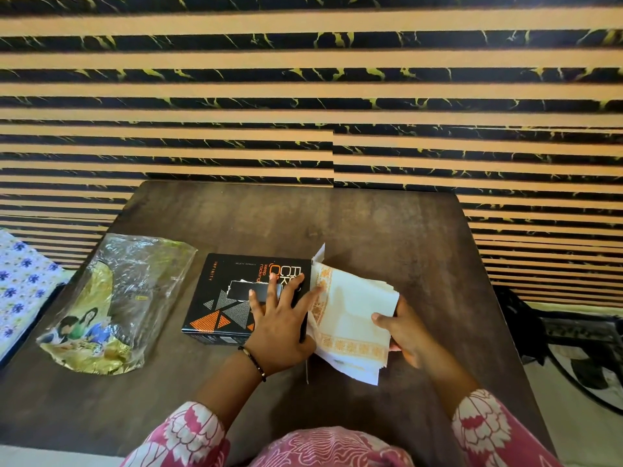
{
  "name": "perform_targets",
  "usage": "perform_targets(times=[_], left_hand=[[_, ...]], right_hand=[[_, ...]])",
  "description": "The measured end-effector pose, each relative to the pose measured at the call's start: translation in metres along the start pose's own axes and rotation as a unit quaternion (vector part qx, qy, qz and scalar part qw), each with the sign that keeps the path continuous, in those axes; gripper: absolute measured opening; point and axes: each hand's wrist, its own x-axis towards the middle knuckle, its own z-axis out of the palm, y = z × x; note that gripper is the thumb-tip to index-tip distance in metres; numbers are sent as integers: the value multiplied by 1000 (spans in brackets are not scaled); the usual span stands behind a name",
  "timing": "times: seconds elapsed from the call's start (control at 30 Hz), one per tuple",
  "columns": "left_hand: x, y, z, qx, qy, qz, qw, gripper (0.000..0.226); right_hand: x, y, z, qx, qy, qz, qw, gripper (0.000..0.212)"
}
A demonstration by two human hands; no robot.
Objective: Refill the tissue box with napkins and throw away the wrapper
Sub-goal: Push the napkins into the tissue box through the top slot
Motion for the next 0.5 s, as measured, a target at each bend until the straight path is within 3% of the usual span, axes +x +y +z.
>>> perform_targets(times=[0.17, 0.33, 0.5], left_hand=[[2, 0, -2, -16, 4, -38, 999, 101], [1, -1, 0, -27, 2, -34, 999, 104], [-3, 0, -2, -24, 3, -23, 999, 104]], right_hand=[[-8, 6, 2, -80, -23, -108, 991, 35], [-6, 3, 8, -139, -27, -198, 970, 35], [0, -24, 10, -106, -52, -128, 985, 44]])
